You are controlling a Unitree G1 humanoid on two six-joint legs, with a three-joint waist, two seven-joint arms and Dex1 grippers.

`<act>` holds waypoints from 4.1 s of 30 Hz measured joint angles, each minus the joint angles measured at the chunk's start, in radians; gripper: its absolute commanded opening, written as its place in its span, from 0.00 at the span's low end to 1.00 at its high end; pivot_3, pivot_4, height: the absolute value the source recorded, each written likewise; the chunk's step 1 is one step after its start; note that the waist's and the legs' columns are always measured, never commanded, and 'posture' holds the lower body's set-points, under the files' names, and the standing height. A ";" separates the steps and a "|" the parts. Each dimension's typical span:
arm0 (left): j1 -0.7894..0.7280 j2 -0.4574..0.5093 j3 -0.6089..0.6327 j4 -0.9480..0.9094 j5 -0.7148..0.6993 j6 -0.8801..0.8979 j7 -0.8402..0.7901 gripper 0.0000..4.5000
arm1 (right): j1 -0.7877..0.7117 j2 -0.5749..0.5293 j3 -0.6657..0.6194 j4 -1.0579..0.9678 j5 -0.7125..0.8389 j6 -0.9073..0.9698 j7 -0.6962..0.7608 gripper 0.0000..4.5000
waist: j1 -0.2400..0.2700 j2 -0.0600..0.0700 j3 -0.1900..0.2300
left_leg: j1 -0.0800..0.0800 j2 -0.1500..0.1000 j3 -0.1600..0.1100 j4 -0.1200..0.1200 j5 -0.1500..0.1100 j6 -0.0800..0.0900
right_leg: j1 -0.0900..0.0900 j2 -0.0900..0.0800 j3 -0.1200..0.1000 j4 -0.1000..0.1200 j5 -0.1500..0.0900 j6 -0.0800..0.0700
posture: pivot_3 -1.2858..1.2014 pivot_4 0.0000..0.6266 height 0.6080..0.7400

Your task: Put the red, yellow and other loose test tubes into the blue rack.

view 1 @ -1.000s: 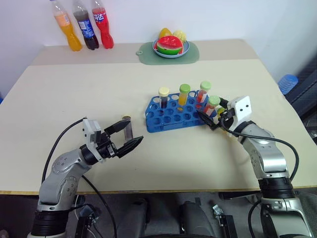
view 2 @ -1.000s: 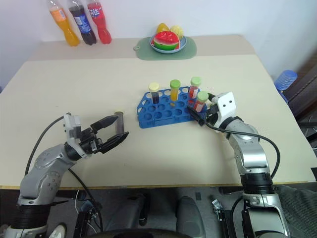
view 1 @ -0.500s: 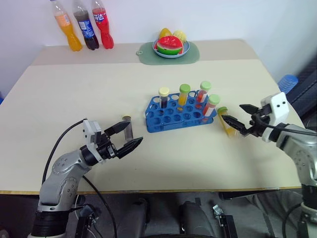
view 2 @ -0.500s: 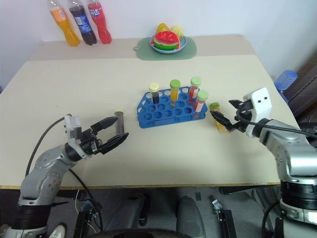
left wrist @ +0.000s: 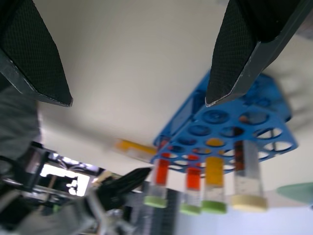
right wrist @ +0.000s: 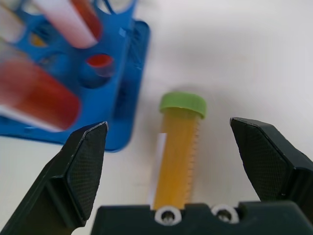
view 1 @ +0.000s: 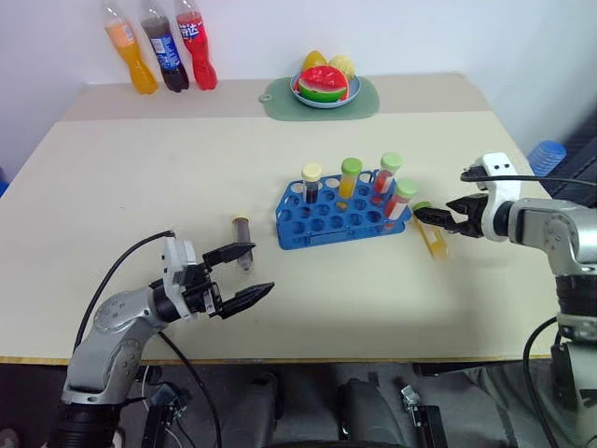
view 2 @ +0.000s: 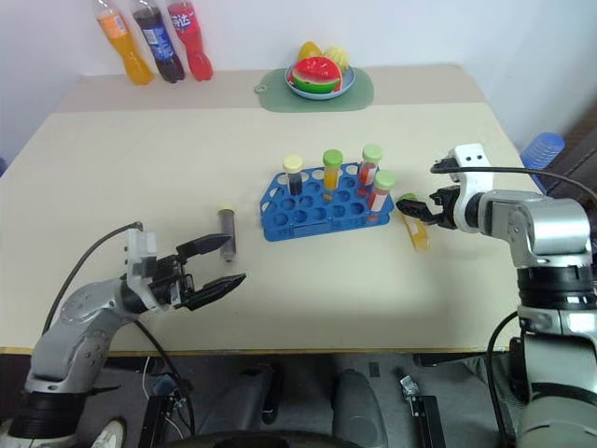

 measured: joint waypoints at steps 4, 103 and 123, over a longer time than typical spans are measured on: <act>0.015 0.042 0.002 -0.031 -0.023 0.002 -0.056 1.00 | -0.049 0.000 0.075 0.111 -0.047 -0.013 0.035 0.98 | -0.003 0.000 0.000 | 0.000 0.000 0.000 0.000 0.000 0.000 | 0.000 0.000 0.000 0.000 0.000 0.000 | 0.52 0.24 1.00; -0.735 0.248 -0.085 0.541 -1.331 1.069 1.877 1.00 | 0.643 -0.011 -0.072 -0.433 0.016 -0.988 0.421 0.98 | 0.005 -0.009 0.003 | 0.010 0.008 0.011 0.002 0.000 0.000 | 0.003 0.007 0.009 0.003 0.005 0.001 | 0.52 0.24 1.00; -0.995 -0.058 -0.097 0.954 -1.130 1.109 2.173 0.19 | 0.669 -0.024 -0.110 -0.510 0.031 -0.932 0.426 1.00 | 0.026 -0.009 0.000 | 0.010 0.005 0.012 0.005 0.001 -0.003 | 0.005 0.006 0.010 0.003 0.007 0.005 | 0.52 0.24 1.00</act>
